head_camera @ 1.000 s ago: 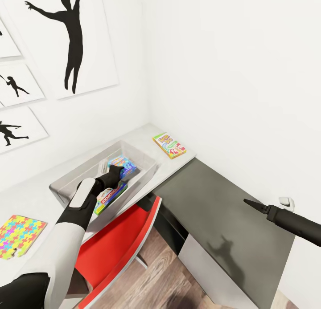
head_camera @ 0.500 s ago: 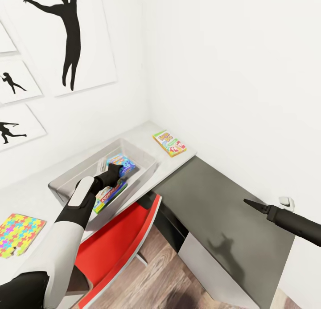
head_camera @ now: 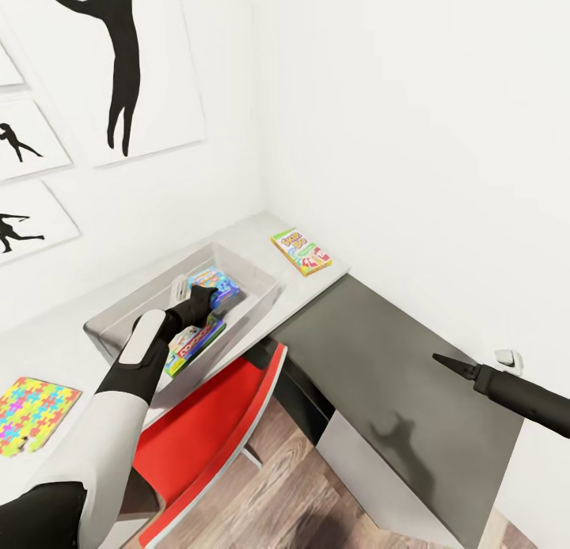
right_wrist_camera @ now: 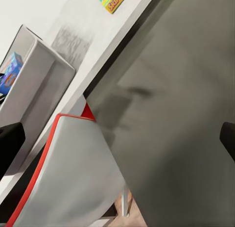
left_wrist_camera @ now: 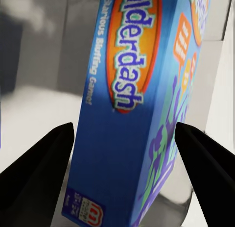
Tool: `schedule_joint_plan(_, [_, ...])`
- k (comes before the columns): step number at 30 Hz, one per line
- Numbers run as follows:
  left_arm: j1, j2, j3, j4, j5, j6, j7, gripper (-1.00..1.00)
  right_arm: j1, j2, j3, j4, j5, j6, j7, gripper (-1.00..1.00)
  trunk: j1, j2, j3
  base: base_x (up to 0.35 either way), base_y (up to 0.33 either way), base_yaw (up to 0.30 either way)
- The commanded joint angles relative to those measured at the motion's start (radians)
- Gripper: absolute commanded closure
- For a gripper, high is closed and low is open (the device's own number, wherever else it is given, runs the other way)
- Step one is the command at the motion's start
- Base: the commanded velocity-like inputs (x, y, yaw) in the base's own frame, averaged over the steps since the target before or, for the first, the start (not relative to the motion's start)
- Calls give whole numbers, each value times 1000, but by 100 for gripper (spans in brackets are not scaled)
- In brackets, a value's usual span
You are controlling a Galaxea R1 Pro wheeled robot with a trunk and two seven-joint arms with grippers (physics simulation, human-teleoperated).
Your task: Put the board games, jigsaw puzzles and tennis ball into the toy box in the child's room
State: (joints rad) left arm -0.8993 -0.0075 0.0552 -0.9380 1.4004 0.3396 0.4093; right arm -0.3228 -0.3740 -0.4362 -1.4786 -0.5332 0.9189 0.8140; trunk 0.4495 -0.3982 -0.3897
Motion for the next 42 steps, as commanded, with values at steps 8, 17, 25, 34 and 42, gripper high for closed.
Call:
schedule_joint_plan(8, [-1,-1,3,-9,8,4,8,100,-1,0,-1,0,1,5,4,-100,1,-2,-3,0,0,0])
schedule_joint_plan(17, [-10,-1,3,-7,8,4,8,100,-1,0,-1,0,1,5,4,-100,1,-2,-3,0,0,0])
schedule_joint_plan(25, [-14,-2,3,-5,8,4,8,100,-1,0,-1,0,1,5,6,-100,1,-2,-3,0,0,0])
schedule_joint_plan(34, [-15,-2,2,1,8,5,8,100,-1,0,-1,0,0,5,9,-100,1,-2,-3,0,0,0])
schedule_joint_plan(42, [-15,-2,2,3,8,6,8,100,-1,0,-1,0,0,5,10,-100,1,-2,-3,0,0,0])
